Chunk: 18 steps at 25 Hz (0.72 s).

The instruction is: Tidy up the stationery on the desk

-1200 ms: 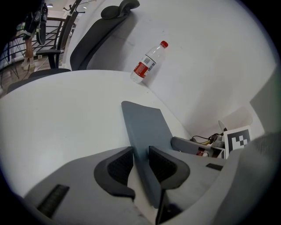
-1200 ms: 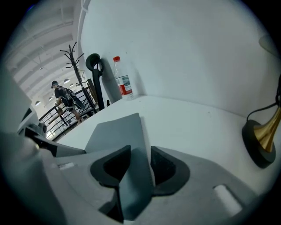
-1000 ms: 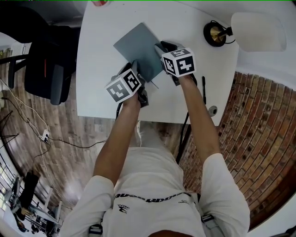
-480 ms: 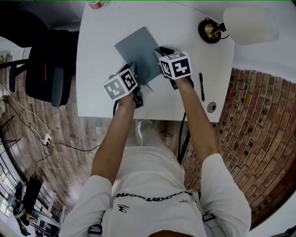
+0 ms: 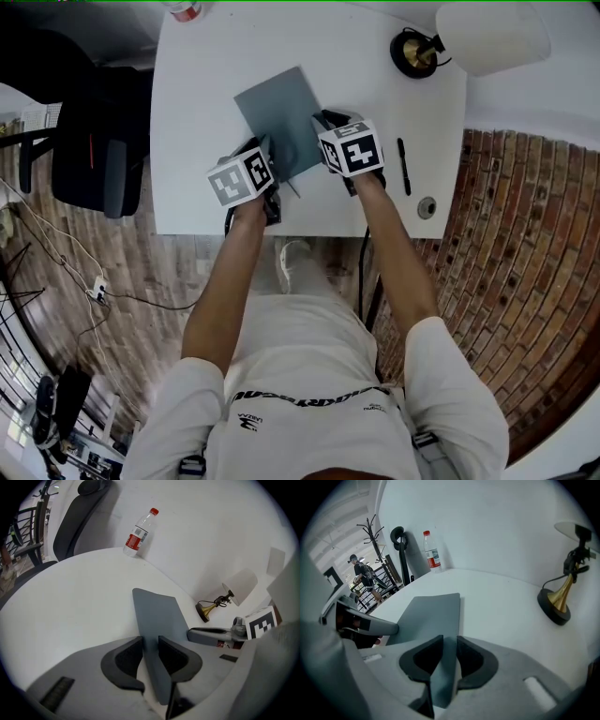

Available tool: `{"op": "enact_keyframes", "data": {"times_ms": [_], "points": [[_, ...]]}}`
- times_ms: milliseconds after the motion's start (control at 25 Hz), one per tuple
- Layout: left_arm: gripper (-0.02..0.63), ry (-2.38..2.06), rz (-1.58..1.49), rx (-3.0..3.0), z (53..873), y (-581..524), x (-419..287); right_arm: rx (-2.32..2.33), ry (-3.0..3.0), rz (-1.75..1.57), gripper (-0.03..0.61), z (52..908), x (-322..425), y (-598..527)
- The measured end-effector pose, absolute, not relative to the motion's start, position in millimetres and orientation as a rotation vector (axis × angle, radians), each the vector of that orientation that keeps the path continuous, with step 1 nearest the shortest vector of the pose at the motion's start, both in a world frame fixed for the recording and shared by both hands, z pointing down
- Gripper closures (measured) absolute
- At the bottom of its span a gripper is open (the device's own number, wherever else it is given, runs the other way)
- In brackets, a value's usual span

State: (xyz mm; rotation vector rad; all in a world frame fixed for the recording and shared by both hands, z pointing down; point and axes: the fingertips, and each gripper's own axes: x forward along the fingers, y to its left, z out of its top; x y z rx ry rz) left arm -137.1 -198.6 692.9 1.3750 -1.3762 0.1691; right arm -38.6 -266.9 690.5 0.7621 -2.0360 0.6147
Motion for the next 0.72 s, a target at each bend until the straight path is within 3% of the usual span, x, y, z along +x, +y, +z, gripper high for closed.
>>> {"op": "enact_keyframes", "data": {"times_ms": [720], "points": [[0.511, -1.287, 0.317, 1.501, 691.3, -166.3, -120.0, 0.815, -2.008, 0.717, 0.499, 689.4, -3.8, -198.4]]}}
